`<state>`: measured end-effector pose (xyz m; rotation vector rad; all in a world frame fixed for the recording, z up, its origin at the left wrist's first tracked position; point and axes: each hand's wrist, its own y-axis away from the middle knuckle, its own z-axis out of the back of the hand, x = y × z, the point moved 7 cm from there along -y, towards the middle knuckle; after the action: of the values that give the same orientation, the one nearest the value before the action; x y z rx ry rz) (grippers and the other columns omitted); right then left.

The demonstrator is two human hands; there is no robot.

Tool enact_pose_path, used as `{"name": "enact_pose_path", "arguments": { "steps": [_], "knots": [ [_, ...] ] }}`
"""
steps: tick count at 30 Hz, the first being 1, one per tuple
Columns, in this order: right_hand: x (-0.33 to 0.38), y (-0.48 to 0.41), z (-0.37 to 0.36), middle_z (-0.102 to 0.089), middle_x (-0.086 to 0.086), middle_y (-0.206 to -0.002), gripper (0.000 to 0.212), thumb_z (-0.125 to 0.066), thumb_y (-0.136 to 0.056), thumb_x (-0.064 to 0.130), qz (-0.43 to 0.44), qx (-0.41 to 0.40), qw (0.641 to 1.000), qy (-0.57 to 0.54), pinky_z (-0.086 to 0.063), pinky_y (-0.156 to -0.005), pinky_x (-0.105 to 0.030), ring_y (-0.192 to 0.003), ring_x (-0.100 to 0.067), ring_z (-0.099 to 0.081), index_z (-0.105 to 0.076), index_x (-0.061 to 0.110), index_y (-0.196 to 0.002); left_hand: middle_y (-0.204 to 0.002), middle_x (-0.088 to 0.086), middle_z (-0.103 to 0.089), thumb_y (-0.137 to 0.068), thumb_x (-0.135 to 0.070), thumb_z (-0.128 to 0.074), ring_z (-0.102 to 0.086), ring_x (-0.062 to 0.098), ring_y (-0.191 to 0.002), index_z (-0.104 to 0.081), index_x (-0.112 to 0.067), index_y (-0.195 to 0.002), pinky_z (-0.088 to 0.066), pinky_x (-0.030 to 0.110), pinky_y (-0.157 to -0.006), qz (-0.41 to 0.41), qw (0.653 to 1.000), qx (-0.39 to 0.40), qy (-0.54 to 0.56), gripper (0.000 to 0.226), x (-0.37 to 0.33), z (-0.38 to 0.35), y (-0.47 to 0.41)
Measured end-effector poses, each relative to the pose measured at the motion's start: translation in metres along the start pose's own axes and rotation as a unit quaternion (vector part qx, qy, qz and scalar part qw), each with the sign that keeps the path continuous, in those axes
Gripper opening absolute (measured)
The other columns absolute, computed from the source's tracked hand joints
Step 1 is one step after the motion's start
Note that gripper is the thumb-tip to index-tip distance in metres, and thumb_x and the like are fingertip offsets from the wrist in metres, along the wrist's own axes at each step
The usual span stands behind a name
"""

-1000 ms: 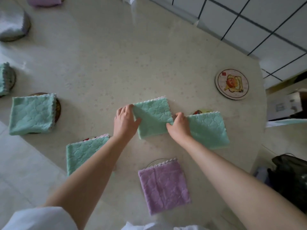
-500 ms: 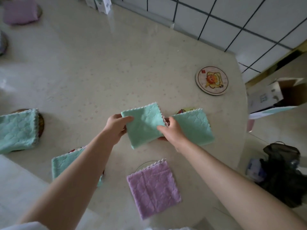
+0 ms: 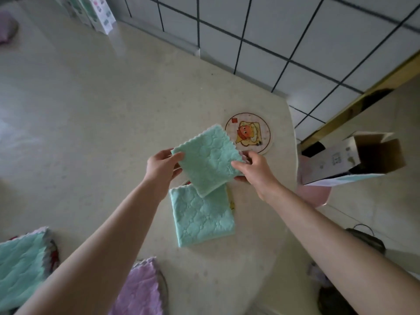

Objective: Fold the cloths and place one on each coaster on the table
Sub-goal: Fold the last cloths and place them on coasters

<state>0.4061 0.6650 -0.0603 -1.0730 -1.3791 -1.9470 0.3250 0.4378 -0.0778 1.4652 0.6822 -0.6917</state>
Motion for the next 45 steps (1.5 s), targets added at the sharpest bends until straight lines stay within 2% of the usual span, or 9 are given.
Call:
{"name": "enact_pose_path", "arguments": {
  "steps": [7, 13, 16, 21, 25, 31, 35, 39, 45],
  "knots": [
    [0.011, -0.051, 0.077, -0.064, -0.002, -0.095, 0.016, -0.063, -0.085, 0.009, 0.005, -0.053, 0.999, 0.006, -0.058, -0.072, -0.032, -0.086, -0.017, -0.064, -0.06, 0.024, -0.084, -0.099, 0.009, -0.067, -0.086, -0.008, -0.066, -0.066, 0.02, -0.086, -0.06, -0.005, -0.116, -0.055, 0.03, -0.076, -0.043, 0.997, 0.025, -0.054, 0.031, -0.032, -0.091, -0.037],
    [0.003, -0.091, 0.108, -0.068, -0.01, -0.101, 0.021, -0.063, -0.084, 0.012, -0.031, -0.108, 0.994, -0.009, -0.058, -0.075, -0.035, -0.091, -0.024, -0.066, -0.065, 0.008, -0.105, -0.092, 0.005, -0.065, -0.084, -0.005, -0.067, -0.064, 0.02, -0.081, -0.061, -0.007, -0.111, -0.056, 0.033, -0.078, -0.059, 0.99, 0.025, -0.123, 0.028, -0.047, -0.134, -0.067],
    [-0.005, -0.102, 0.113, -0.069, -0.01, -0.094, 0.006, -0.066, -0.083, 0.014, -0.05, -0.111, 0.993, 0.004, -0.057, -0.081, -0.04, -0.082, -0.023, -0.066, -0.066, 0.015, -0.088, -0.086, 0.003, -0.063, -0.084, -0.005, -0.067, -0.06, 0.015, -0.069, -0.063, -0.006, -0.11, -0.055, 0.028, -0.068, -0.054, 0.985, 0.003, -0.163, 0.027, -0.043, -0.137, -0.079],
    [-0.008, -0.113, 0.118, -0.069, -0.002, -0.078, 0.012, -0.073, -0.077, 0.018, -0.044, -0.103, 0.992, 0.065, -0.056, -0.083, -0.045, -0.076, -0.022, -0.067, -0.065, 0.023, -0.071, -0.092, 0.007, -0.068, -0.077, -0.008, -0.075, -0.063, 0.019, -0.073, -0.069, -0.009, -0.101, -0.055, 0.03, -0.072, -0.065, 0.976, -0.027, -0.207, 0.024, -0.039, -0.13, -0.087],
    [0.006, -0.121, 0.126, -0.069, 0.001, -0.086, 0.011, -0.072, -0.079, 0.018, -0.007, -0.121, 0.987, 0.105, -0.055, -0.085, -0.044, -0.087, -0.021, -0.066, -0.064, 0.026, -0.081, -0.084, 0.003, -0.069, -0.074, -0.006, -0.076, -0.067, 0.021, -0.079, -0.069, -0.021, -0.081, -0.058, 0.036, -0.082, -0.061, 0.977, -0.035, -0.202, 0.018, -0.036, -0.129, -0.083],
    [0.027, -0.134, 0.134, -0.067, 0.0, -0.086, 0.008, -0.065, -0.084, 0.011, 0.012, -0.127, 0.982, 0.14, -0.056, -0.083, -0.044, -0.089, -0.022, -0.065, -0.065, 0.019, -0.087, -0.083, -0.001, -0.07, -0.069, -0.013, -0.079, -0.069, 0.02, -0.08, -0.07, -0.026, -0.08, -0.059, 0.039, -0.079, -0.048, 0.979, -0.063, -0.187, 0.019, -0.016, -0.13, -0.071],
    [0.03, -0.136, 0.136, -0.065, 0.002, -0.083, 0.009, -0.066, -0.082, 0.013, 0.009, -0.121, 0.977, 0.178, -0.056, -0.08, -0.036, -0.087, -0.02, -0.065, -0.066, 0.019, -0.087, -0.085, 0.0, -0.07, -0.071, -0.015, -0.079, -0.069, 0.02, -0.08, -0.072, -0.023, -0.088, -0.059, 0.038, -0.077, -0.055, 0.975, -0.079, -0.199, 0.021, -0.016, -0.127, -0.069],
    [0.029, -0.134, 0.137, -0.063, 0.002, -0.089, 0.01, -0.065, -0.081, 0.015, 0.008, -0.11, 0.967, 0.228, -0.043, -0.071, -0.025, -0.093, -0.019, -0.061, -0.066, 0.017, -0.092, -0.087, 0.0, -0.071, -0.072, -0.014, -0.078, -0.068, 0.019, -0.082, -0.073, -0.019, -0.092, -0.058, 0.035, -0.08, -0.056, 0.973, -0.094, -0.205, 0.022, -0.021, -0.122, -0.071],
    [0.037, -0.12, 0.139, -0.054, -0.007, -0.119, 0.029, -0.052, -0.088, 0.018, 0.022, -0.143, 0.947, 0.285, -0.04, -0.078, -0.028, -0.1, -0.02, -0.052, -0.057, 0.012, -0.116, -0.092, 0.002, -0.069, -0.077, -0.01, -0.068, -0.067, 0.02, -0.082, -0.07, -0.017, -0.099, -0.059, 0.033, -0.074, -0.076, 0.963, -0.098, -0.239, 0.023, -0.027, -0.112, -0.055]
  ]
}}
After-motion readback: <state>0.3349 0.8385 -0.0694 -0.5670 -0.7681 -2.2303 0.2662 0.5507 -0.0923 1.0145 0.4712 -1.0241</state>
